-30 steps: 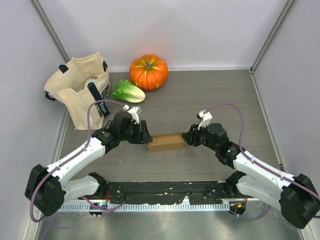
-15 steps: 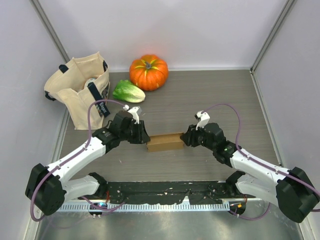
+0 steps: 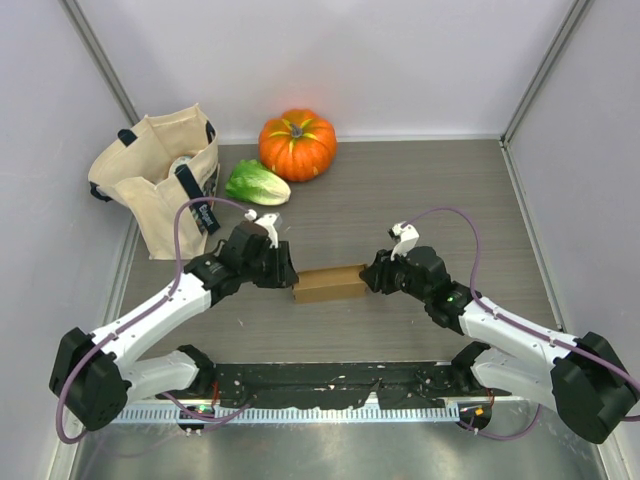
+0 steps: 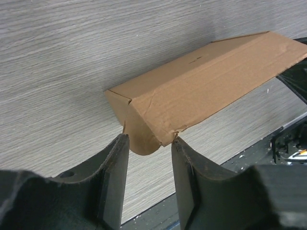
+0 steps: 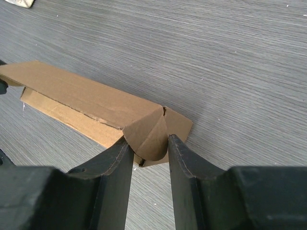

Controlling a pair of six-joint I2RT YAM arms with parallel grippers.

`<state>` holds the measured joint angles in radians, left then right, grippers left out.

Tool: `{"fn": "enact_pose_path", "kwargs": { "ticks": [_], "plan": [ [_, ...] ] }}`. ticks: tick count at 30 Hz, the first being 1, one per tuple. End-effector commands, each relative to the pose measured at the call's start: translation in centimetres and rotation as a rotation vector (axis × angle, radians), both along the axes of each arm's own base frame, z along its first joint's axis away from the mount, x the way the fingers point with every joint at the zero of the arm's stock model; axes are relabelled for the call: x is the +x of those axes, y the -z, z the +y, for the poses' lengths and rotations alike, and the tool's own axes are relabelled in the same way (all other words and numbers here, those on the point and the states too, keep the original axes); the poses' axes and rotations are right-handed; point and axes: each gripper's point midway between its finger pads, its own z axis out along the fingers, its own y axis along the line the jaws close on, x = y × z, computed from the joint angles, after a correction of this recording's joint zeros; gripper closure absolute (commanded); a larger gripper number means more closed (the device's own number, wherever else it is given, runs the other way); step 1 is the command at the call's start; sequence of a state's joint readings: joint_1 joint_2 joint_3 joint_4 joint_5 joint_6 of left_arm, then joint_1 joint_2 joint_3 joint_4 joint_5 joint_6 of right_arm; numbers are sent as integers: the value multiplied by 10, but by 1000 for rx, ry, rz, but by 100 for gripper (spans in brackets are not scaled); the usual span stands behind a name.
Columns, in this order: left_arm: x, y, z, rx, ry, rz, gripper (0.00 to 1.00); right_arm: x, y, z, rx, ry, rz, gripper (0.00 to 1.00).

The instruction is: Fold the paper box

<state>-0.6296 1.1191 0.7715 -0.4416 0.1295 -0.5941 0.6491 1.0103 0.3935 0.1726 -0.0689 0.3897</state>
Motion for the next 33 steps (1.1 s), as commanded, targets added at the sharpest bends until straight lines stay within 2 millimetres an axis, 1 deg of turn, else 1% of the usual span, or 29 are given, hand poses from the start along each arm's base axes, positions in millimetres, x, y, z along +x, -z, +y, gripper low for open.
{"fn": "enact_pose_path", "kwargs": {
  "ticks": [1,2,4,6,14,19,24,27,28,30,31,33],
  "plan": [
    [-1,-5,6,63,-14,-80,57,6,-7,2,6,14,-28,61],
    [-3,-6,3,87,-11,-110,57,6,-7,2,7,13,-27,61],
    [3,-11,6,126,-41,-166,57,6,-7,3,11,15,-25,60],
    [3,-12,4,148,-40,-191,57,6,-7,4,15,14,-26,61],
    [7,-1,19,269,-85,-192,65,7,-6,4,11,16,-23,61],
    [11,-4,15,256,-80,-217,72,6,-6,6,17,9,-24,61],
    [12,-13,6,215,-49,-239,75,7,-6,8,8,4,-22,61],
    [12,-14,2,209,-33,-233,82,6,-4,9,5,1,-16,62],
    [12,-14,1,210,-33,-232,88,7,-4,9,5,2,-19,62],
    [12,-15,2,210,-33,-232,92,6,-5,10,6,-1,-20,62],
    [13,-17,2,209,-36,-235,97,6,-4,9,4,-2,-19,62],
    [13,-21,2,209,-36,-243,100,6,-5,10,0,-5,-20,61]
  ]
}}
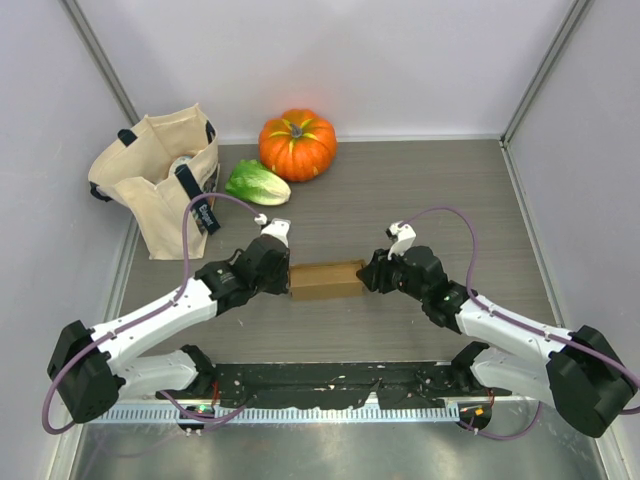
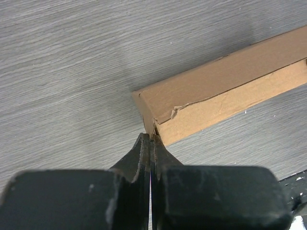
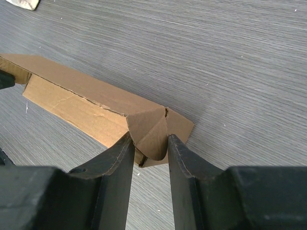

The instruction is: Fold the paper box

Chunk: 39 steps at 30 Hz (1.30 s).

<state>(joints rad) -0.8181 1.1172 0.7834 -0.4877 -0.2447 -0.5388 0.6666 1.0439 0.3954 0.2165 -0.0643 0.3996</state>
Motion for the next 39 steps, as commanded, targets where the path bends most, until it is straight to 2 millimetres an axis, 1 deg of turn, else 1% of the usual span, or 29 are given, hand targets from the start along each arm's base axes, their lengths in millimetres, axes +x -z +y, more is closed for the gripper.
{"fn": "enact_pose_path", "kwargs": {
  "ticks": [1,5,10,11,15,21,27,32,35,38,39],
  "plan": [
    [11,-28,-10,-43,11,-66,100,4,-4,3,-16,2,-15,62],
    [9,-39,-14,-48,36,-55,100,5,-2,3,-37,5,-17,61],
    [3,-37,-19,-57,41,1,100,2,3,8,-62,-13,-16,62],
    [3,-37,-21,-66,43,5,100,5,4,5,-79,12,-20,62],
    [1,-34,-26,-85,39,31,100,3,5,9,-109,16,-30,58],
    [-2,-33,-30,-124,24,64,100,2,7,11,-157,12,-41,58],
    [1,-49,-32,-197,3,58,100,1,11,14,-180,8,-40,58],
    [2,-43,-31,-189,-1,74,100,1,12,14,-180,8,-40,58],
    [-1,-35,-21,-134,-9,86,100,1,10,14,-174,11,-43,58],
    [-6,-23,-10,-83,-13,104,100,0,10,13,-170,14,-40,58],
    [-10,-16,-5,-58,-18,120,100,1,9,14,-168,14,-40,58]
  ]
}}
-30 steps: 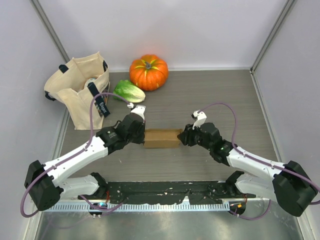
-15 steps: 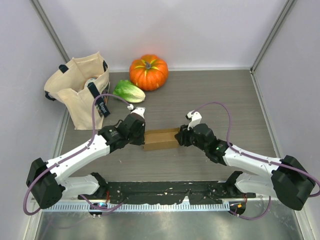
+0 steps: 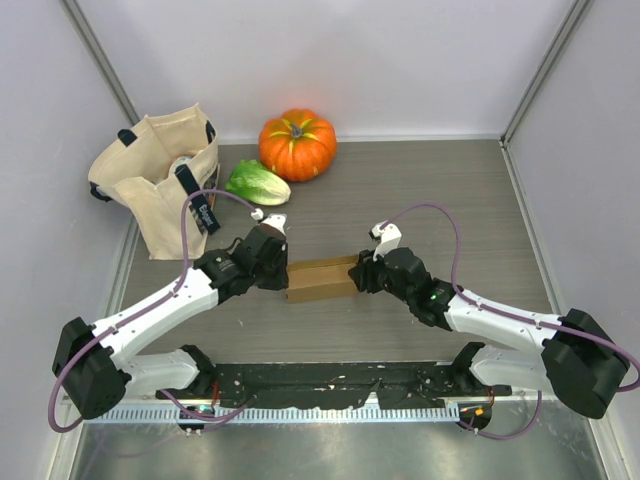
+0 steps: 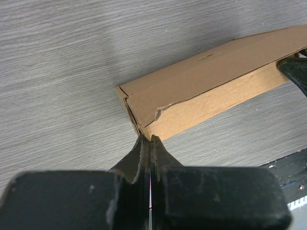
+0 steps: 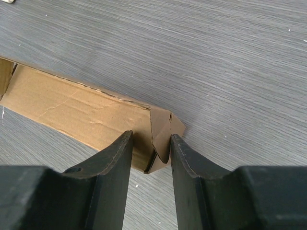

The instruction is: Fold the paper box

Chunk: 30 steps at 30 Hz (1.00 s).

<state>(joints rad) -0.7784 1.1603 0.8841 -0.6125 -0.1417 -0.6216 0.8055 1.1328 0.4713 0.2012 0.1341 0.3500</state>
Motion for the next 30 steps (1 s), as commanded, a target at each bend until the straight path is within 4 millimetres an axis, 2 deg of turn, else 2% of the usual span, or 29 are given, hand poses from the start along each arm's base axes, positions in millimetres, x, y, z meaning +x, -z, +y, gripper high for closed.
{"fn": "enact_pose_path", "kwargs": {
  "ticks": [1,4,9,13,14,16,17,18,20,26,29,30],
  "plan": [
    [-4,-4,3,6,17,-6,100,-4,10,-4,-50,0,29,58],
    [-7,4,12,44,7,3,100,-4,8,-4,-48,3,29,58],
    [-8,6,16,70,6,10,100,-3,3,-5,-49,9,23,58],
    [-8,9,10,52,20,14,100,-4,2,-5,-49,10,33,57],
    [-8,11,11,59,18,20,100,-2,-6,-2,-34,13,30,56],
    [-8,13,12,69,18,28,100,-5,-12,-7,-51,20,44,50],
    [-9,13,12,67,19,28,100,-3,-20,-9,-59,34,38,49],
    [-8,13,12,67,19,26,100,-7,-15,-18,-107,44,62,48],
    [-8,9,12,58,18,15,100,-6,-22,-27,-154,48,36,48],
    [-8,5,9,49,32,8,100,-3,-24,-27,-161,26,-21,53],
    [-8,4,9,46,35,11,100,-1,-28,-18,-142,-8,-36,61],
    [-9,4,9,46,36,12,100,0,-28,-16,-140,-12,-35,67]
  ]
}}
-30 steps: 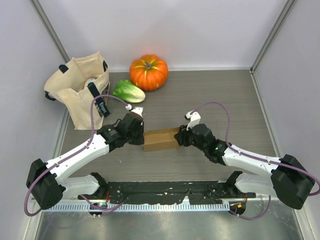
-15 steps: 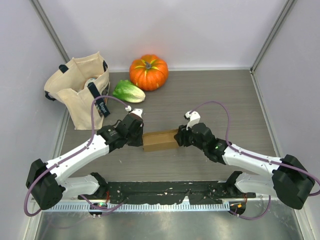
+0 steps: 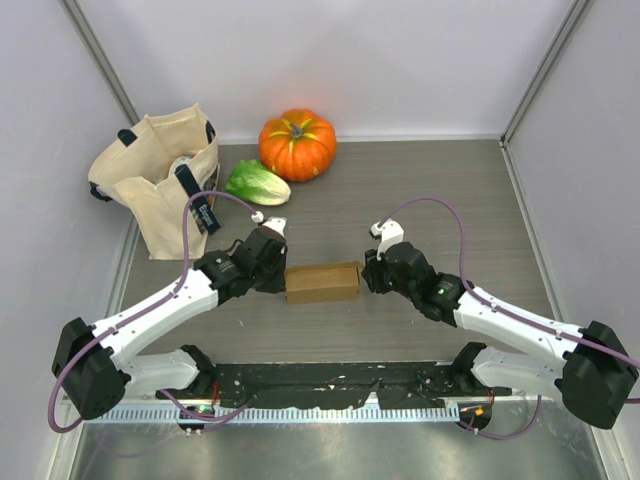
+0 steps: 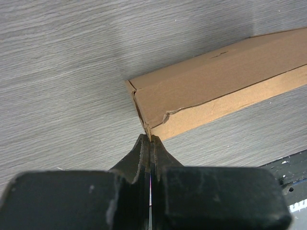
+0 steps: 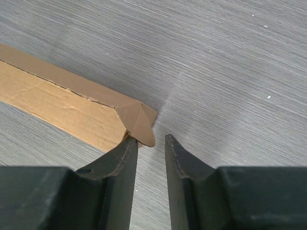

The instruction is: Fold the paper box

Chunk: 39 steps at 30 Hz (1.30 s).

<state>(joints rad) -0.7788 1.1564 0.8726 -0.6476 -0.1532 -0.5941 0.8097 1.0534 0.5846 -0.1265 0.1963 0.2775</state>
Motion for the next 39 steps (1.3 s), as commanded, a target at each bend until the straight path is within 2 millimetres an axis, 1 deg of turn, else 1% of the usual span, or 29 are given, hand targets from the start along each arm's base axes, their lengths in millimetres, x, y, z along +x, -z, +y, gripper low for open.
{"fn": "enact_pose_path", "kwargs": {
  "ticks": [1,3,4,5,8,9,10,13,15,18,19,21,22,25,28,30,32,36,37,39],
  "plan": [
    [-2,-4,-1,-7,19,-4,100,10,-22,14,37,-36,-69,69],
    [-3,-4,-2,-8,24,-3,100,9,-24,18,42,-47,-55,76],
    [-3,-4,-3,-11,26,-2,100,10,-30,21,61,-42,-52,79],
    [-3,-3,-3,-12,29,2,100,8,-32,22,71,-45,-42,84],
    [-3,-2,-6,-18,32,5,100,4,-43,32,141,-46,-5,91],
    [-3,-2,-6,-19,33,6,100,1,-43,36,156,-54,15,97],
    [-2,-2,-6,-21,32,6,100,1,-45,37,172,-48,26,99],
    [-3,-1,-8,-23,37,11,100,-1,-49,46,211,-45,75,99],
    [-3,-2,-8,-25,37,11,100,-3,-46,49,223,-34,110,99],
    [-3,-3,-8,-27,40,7,100,-4,-37,50,215,-24,143,99],
    [-3,-4,-8,-28,41,8,100,-4,-30,49,199,-18,154,99],
    [-4,-4,-8,-31,42,7,100,-4,-24,46,180,-9,155,99],
    [-4,-4,-8,-31,39,7,100,-2,-18,42,154,8,150,99],
    [-5,-4,-7,-32,39,8,100,-2,-7,27,67,41,144,98],
    [-5,-3,-6,-30,38,8,100,-3,-9,21,49,45,128,94],
    [-5,-2,-6,-28,37,10,100,-5,-10,22,53,28,129,85],
    [-5,-2,-6,-27,37,11,100,-4,-14,22,51,27,121,77],
    [-6,0,-6,-26,40,16,100,-2,-32,27,83,14,95,69],
    [-6,0,-6,-25,39,20,100,-1,-38,28,88,8,88,65],
    [-6,-1,-6,-25,38,18,100,1,-41,28,79,8,74,61]
  ]
}}
